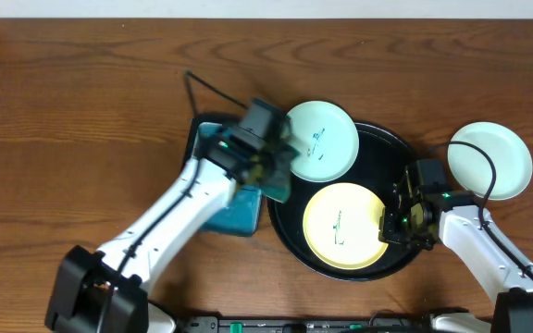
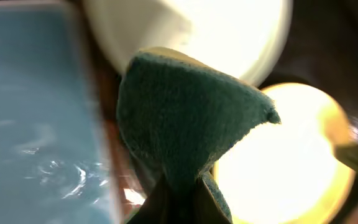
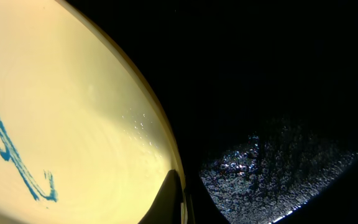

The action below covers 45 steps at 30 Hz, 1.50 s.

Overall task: Clean dirty plates on tray and stack at the side
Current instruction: 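Scrub the yellow plate with the sponge in the left gripper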

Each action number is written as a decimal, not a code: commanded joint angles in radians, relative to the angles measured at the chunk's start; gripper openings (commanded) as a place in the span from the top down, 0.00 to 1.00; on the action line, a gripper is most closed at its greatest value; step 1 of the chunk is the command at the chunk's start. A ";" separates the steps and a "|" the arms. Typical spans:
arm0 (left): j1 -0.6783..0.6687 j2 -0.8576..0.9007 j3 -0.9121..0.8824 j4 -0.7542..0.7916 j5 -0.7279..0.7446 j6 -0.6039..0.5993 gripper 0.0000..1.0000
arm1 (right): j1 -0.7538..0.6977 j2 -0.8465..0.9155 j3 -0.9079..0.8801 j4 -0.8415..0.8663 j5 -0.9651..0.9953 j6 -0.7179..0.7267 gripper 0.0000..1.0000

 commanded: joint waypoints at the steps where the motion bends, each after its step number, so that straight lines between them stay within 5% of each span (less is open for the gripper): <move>1: -0.103 -0.005 -0.003 0.040 0.042 -0.047 0.92 | 0.010 0.007 -0.015 0.013 0.003 0.011 0.99; 9: -0.273 0.098 -0.003 0.125 0.042 -0.182 0.93 | 0.010 0.007 -0.015 0.013 0.003 0.011 0.99; 21: -0.425 0.273 -0.003 0.219 0.008 -0.176 0.92 | 0.010 0.007 -0.015 0.011 0.003 0.011 0.99; 34: -0.296 0.356 -0.002 0.220 -0.188 -0.196 0.93 | 0.010 0.007 -0.015 0.004 0.003 0.011 0.99; 45: -0.251 0.212 0.023 0.177 -0.033 -0.153 0.93 | 0.010 0.007 -0.015 0.000 0.003 0.010 0.99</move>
